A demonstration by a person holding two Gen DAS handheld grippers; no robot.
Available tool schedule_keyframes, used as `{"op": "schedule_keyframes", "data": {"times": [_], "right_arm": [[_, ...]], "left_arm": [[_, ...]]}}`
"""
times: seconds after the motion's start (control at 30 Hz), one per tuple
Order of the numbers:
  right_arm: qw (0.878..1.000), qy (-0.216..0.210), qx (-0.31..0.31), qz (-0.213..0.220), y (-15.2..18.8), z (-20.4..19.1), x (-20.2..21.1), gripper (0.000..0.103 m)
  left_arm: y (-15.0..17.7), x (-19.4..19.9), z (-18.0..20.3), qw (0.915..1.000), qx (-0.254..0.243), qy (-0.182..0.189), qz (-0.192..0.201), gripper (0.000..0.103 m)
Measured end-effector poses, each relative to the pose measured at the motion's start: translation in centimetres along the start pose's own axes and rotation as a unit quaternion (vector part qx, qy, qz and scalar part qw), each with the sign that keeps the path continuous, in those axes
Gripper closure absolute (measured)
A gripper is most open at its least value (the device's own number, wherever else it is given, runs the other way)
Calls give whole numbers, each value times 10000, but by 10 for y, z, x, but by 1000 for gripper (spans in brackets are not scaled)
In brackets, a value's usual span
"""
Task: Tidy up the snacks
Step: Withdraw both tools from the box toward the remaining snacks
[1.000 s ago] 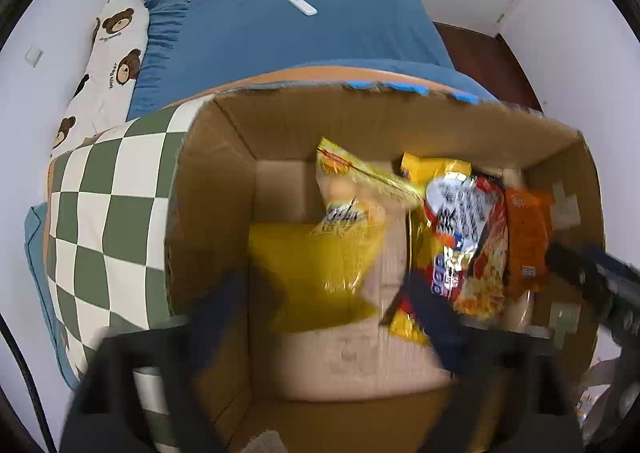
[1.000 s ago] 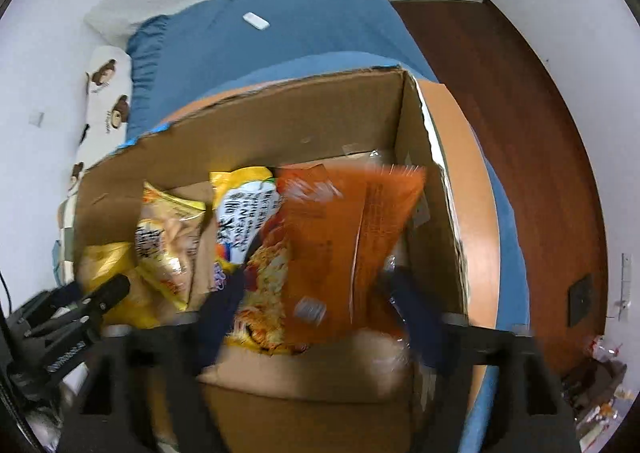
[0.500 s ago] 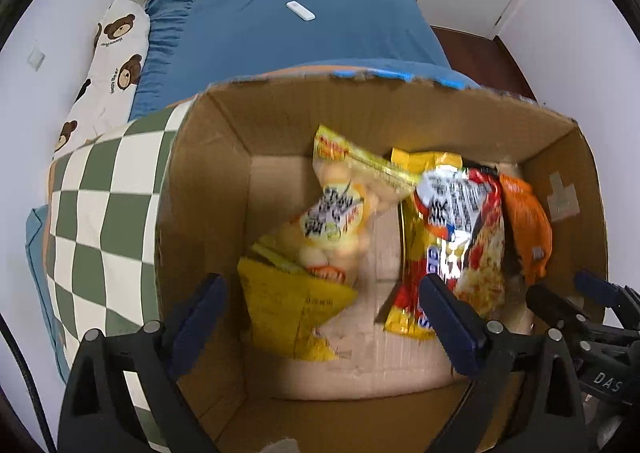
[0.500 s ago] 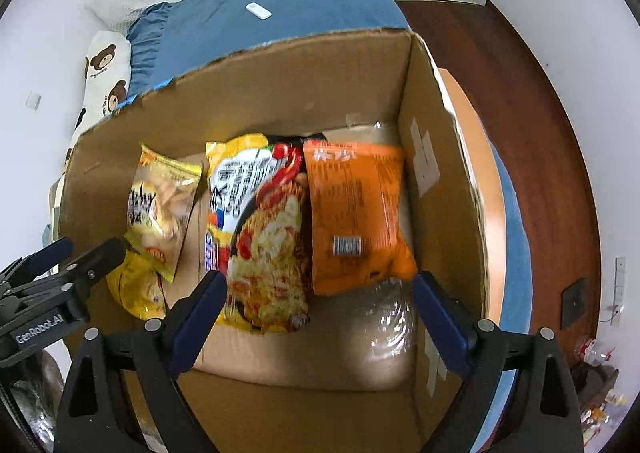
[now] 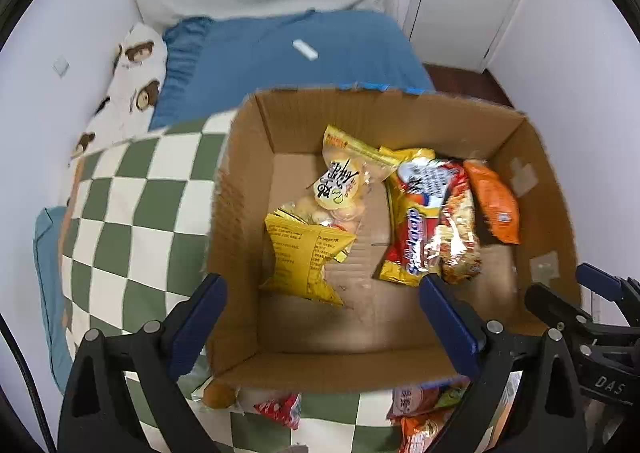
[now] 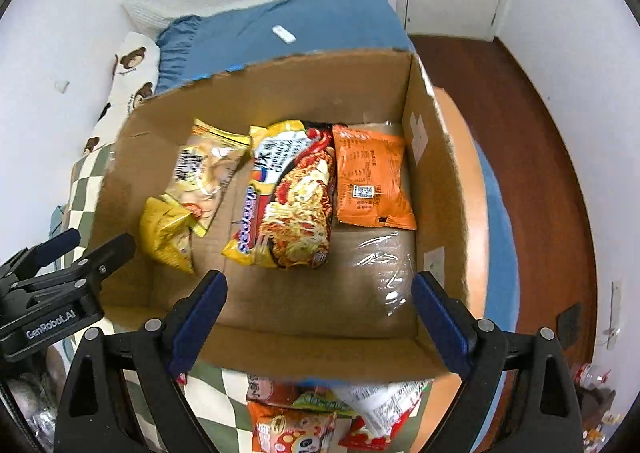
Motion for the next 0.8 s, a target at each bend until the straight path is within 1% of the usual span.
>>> {"op": "schedule_keyframes", "data": {"times": [0.23, 0.4, 0.47, 0.6, 0.67, 0.7, 0.77, 0.8], "right_arm": [[9986, -69, 132, 514, 22, -11, 54, 8], [9964, -99, 159, 827, 38, -18, 89, 8], [9954, -165, 124, 932, 45, -18, 102, 8], [9947, -359, -8, 961, 66, -15, 115, 8], [9951, -438, -98, 884, 79, -11, 113, 8], [9954, -469, -179, 814, 87, -6, 110, 8], [9959, -522, -336, 651, 104, 5, 100, 8], [9961, -519, -473, 543, 114, 14, 92, 8]], "left_arm": [[17, 65, 4, 9978, -174, 51, 643, 5], [32, 101, 6, 9953, -199, 108, 939, 5], [38, 111, 6, 9950, -152, 202, 968, 5], [55, 117, 7, 9954, -118, 305, 898, 5], [71, 109, 13, 9967, -169, 290, 737, 5], [79, 102, 17, 9974, -220, 281, 631, 5], [101, 79, 27, 9988, -320, 259, 265, 5], [112, 67, 33, 9989, -352, 311, 55, 5]]}}
Point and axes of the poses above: each gripper's, at about its wrist camera, not at the fingertips, and x roughly against the way its jaws point, z to its right, y to its underside, the point moved 5 cm from there along -x, roughly the way its jaws point, and after that the axes turned 1 degree about x, right-handed, at the moved point
